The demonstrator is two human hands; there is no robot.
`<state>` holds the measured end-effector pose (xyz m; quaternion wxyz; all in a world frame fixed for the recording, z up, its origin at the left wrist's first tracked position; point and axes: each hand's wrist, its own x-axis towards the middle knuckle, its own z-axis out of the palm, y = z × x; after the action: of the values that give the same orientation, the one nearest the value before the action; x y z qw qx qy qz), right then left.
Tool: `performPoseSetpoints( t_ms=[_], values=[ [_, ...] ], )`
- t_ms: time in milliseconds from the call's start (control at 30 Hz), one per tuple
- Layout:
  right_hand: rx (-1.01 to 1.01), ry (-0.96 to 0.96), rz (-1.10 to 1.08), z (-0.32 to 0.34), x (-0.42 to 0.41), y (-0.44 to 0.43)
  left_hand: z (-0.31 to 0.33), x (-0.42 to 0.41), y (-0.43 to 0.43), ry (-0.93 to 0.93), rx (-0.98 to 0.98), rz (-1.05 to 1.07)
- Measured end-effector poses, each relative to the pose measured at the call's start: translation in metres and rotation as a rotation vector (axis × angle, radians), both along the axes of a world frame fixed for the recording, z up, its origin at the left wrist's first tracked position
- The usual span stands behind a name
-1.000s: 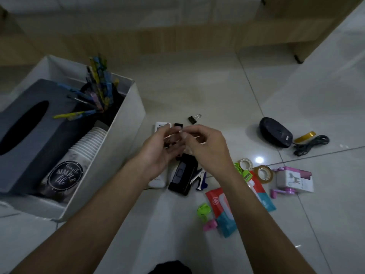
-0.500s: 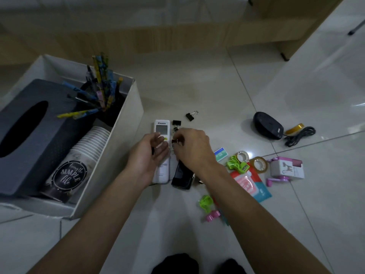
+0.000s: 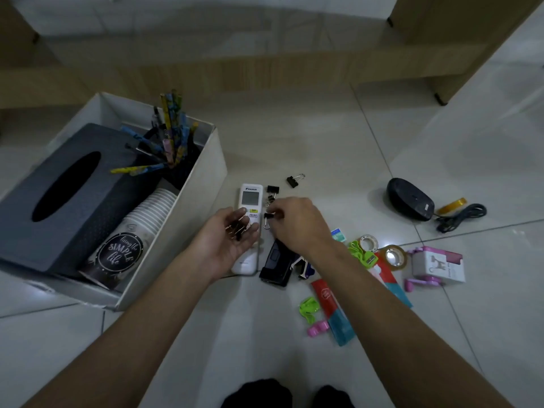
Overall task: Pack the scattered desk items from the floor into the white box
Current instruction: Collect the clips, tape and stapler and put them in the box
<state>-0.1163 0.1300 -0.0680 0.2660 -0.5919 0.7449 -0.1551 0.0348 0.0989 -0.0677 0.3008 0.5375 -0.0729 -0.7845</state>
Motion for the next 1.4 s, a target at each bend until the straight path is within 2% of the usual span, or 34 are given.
performPoseSetpoints(
  t_ms=[67,167,300,400,467,600,667,767,867,933,967,1000,1067,1133,1200,1267,1400],
  values=[
    [0.060,0.109,0.081,-0.005,0.010,-0.005,0.002,0.001,0.000,-0.002,-0.004,0.000],
    [0.040,0.243,0.097,-0.010,0.019,-0.010,0.002,0.002,0.000,-0.002,-0.019,-0.021],
    [0.017,0.250,0.120,-0.015,0.021,-0.007,0.003,0.002,0.001,-0.009,-0.035,-0.014],
    [-0.014,0.128,0.067,-0.017,0.017,-0.004,0.003,-0.001,0.004,-0.010,-0.055,-0.026],
    [-0.049,0.036,-0.043,-0.016,0.016,-0.001,0.005,-0.004,0.005,-0.005,-0.063,-0.036],
    [-0.268,-0.302,-0.375,-0.003,0.011,0.012,0.004,-0.013,0.008,-0.025,-0.095,-0.087],
    [-0.280,-0.438,-0.384,0.007,0.010,0.018,0.004,-0.020,0.008,-0.021,-0.112,-0.143],
    [-0.252,-0.453,-0.288,0.009,0.009,0.022,0.004,-0.030,0.007,0.020,-0.116,-0.201],
    [-0.331,-0.491,-0.467,0.001,-0.004,0.023,0.006,-0.036,0.008,0.034,-0.035,-0.176],
    [-0.306,-0.472,-0.572,-0.007,-0.019,0.025,0.006,-0.039,0.006,-0.128,-0.088,-0.227],
    [-0.268,-0.452,-0.588,-0.012,-0.025,0.026,0.005,-0.041,0.003,-0.278,-0.181,-0.295],
    [-0.223,-0.437,-0.596,-0.017,-0.031,0.027,0.004,-0.042,-0.001,-0.476,-0.332,-0.398],
    [-0.152,-0.427,-0.622,-0.024,-0.037,0.026,0.000,-0.046,-0.011,-0.921,-0.793,-0.664],
    [-0.123,-0.452,-0.653,-0.026,-0.039,0.025,-0.003,-0.052,-0.021,-1.193,-1.189,-0.872],
    [-0.115,-0.477,-0.650,-0.025,-0.039,0.023,-0.011,-0.060,-0.028,-1.305,-1.327,-1.075],
    [-0.117,-0.500,-0.642,-0.024,-0.039,0.022,-0.017,-0.069,-0.032,-1.344,-1.326,-1.215],
    [-0.111,-0.596,-0.690,-0.027,-0.042,0.024,-0.023,-0.070,-0.035,-1.373,-1.342,-1.196]
  ],
)
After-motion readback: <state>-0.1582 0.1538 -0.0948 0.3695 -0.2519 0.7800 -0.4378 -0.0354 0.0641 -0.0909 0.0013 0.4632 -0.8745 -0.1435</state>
